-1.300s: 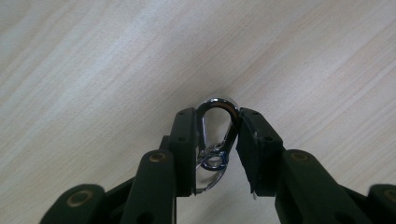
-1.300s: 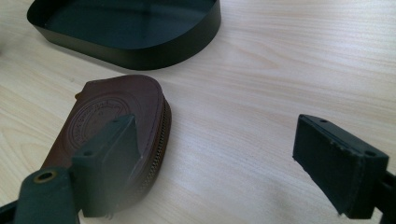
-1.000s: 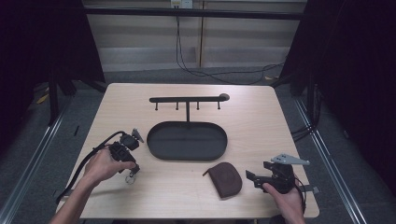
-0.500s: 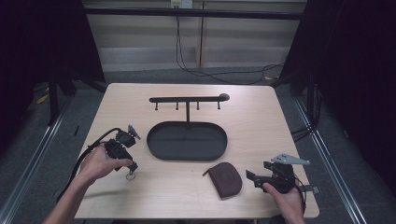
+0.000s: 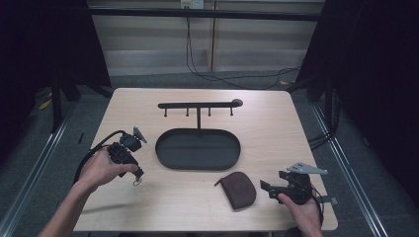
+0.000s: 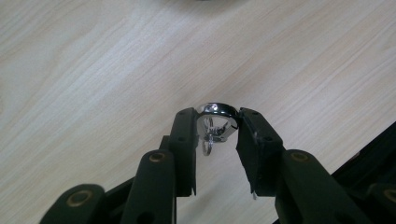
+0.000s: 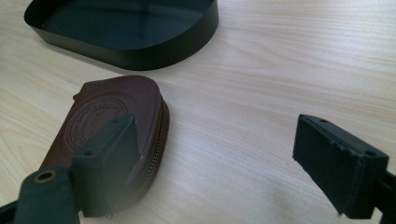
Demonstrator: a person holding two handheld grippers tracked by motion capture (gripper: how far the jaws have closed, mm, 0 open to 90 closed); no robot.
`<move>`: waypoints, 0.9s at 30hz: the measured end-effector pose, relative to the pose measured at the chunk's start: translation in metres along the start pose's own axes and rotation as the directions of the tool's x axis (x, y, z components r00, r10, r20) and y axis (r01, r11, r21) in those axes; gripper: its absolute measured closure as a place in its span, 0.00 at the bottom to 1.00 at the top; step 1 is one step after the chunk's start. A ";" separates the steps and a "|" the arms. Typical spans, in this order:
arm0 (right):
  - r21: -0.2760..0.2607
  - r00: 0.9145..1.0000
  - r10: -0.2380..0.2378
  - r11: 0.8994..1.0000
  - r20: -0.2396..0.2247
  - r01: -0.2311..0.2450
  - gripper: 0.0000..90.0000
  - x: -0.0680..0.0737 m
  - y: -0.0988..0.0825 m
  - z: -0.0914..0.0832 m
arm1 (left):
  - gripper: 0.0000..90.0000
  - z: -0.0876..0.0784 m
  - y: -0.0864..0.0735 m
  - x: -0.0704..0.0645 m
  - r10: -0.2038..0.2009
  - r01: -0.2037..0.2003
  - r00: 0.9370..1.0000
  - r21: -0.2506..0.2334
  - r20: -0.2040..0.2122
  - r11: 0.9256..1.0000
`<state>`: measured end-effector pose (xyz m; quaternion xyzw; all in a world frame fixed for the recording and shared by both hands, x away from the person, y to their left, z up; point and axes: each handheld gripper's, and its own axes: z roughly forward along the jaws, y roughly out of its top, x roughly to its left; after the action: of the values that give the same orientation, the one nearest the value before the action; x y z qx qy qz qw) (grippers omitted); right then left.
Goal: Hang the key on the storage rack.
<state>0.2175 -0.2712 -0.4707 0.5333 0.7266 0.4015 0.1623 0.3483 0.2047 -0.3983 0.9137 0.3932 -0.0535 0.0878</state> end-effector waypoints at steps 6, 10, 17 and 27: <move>0.002 1.000 0.000 1.000 0.000 0.000 0.15 0.000 0.000 0.000 | 0.76 -0.008 0.002 -0.001 0.001 -0.001 1.000 -0.005 0.000 1.000; 0.000 1.000 0.000 1.000 0.000 0.000 0.15 0.000 0.000 0.000 | 0.76 -0.012 0.004 -0.003 0.006 -0.006 1.000 0.001 -0.005 1.000; 0.001 1.000 0.000 1.000 -0.001 0.000 0.15 0.000 0.000 0.000 | 0.76 -0.019 0.008 -0.005 0.009 -0.009 1.000 0.007 -0.003 1.000; 0.001 1.000 0.000 1.000 0.001 0.000 0.15 0.000 0.000 0.000 | 0.76 -0.032 0.013 -0.006 0.007 -0.007 1.000 0.006 -0.015 1.000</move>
<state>0.2175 -0.2713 -0.4709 0.5336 0.7269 0.4006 0.1626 0.3546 0.1979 -0.3645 0.9156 0.3906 -0.0475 0.0825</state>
